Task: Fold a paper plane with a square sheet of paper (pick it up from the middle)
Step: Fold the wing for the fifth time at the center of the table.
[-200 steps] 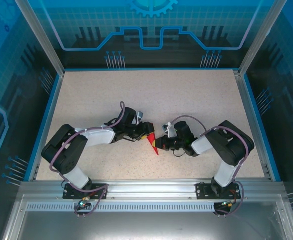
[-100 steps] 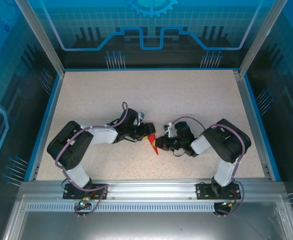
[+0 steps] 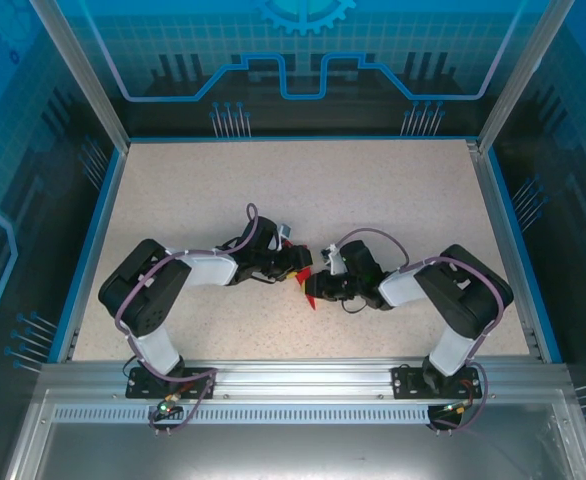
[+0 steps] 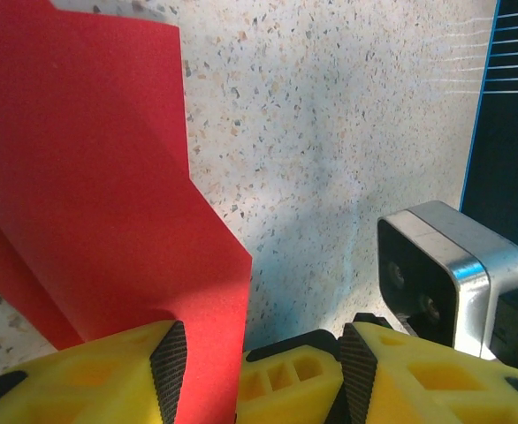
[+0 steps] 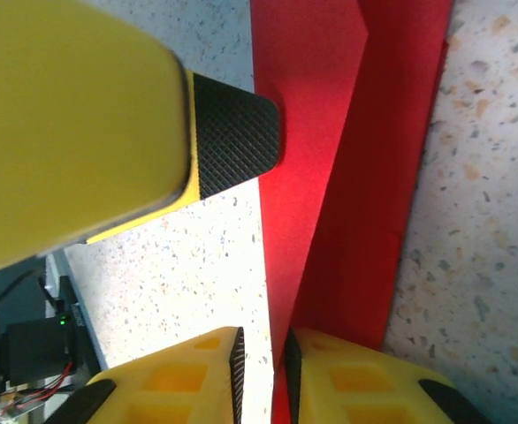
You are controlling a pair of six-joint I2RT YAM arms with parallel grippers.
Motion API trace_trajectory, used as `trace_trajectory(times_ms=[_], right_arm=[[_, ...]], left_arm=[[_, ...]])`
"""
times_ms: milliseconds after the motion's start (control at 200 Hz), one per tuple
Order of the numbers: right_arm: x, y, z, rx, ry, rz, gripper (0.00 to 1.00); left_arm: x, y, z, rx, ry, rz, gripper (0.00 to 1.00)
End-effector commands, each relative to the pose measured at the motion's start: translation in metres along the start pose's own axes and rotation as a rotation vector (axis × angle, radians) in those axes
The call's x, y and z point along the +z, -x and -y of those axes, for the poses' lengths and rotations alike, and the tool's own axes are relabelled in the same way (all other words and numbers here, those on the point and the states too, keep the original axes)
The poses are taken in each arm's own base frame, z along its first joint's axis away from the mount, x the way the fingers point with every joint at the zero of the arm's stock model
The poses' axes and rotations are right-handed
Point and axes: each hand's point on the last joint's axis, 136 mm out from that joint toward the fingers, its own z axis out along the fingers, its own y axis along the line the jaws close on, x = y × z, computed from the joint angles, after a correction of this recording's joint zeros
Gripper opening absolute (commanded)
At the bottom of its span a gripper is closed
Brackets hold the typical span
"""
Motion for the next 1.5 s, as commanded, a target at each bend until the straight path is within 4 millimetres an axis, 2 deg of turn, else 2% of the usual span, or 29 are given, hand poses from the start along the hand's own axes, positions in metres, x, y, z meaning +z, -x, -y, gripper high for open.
trace_trajectory(times_ms=[0,180,415,485,570,760,1075,1315,1495], right_arm=[[0.004,-0.011,0.022,-0.022,-0.140,-0.018,0.17],[0.000,-0.006,0.008,-0.024,-0.099,0.009,0.06],[-0.003,0.006,-0.027,0.033,0.091,0.028,0.04],[-0.003,0.010,-0.032,0.068,0.132,0.034,0.04],[-0.001,0.011,-0.031,0.098,0.152,0.027,0.04],[0.005,0.007,-0.008,0.181,0.110,0.011,0.04],[0.006,0.002,0.013,0.292,0.108,0.019,0.04],[0.007,0.000,0.020,0.354,0.139,-0.003,0.04],[0.007,-0.003,0.025,0.368,0.127,-0.016,0.04]], left_arm=[[0.003,0.001,0.011,0.046,-0.029,-0.009,0.53],[-0.003,0.003,0.019,0.059,-0.039,0.001,0.53],[-0.023,0.007,0.028,0.087,-0.028,0.052,0.58],[-0.026,0.007,0.028,0.094,-0.019,0.060,0.58],[-0.028,0.007,0.027,0.102,-0.021,0.062,0.58],[-0.019,0.005,0.020,0.098,-0.013,0.047,0.59],[-0.010,0.007,0.021,0.104,-0.030,0.028,0.59],[-0.007,0.006,0.029,0.126,-0.073,0.012,0.60],[0.001,0.006,0.024,0.123,-0.068,-0.002,0.60]])
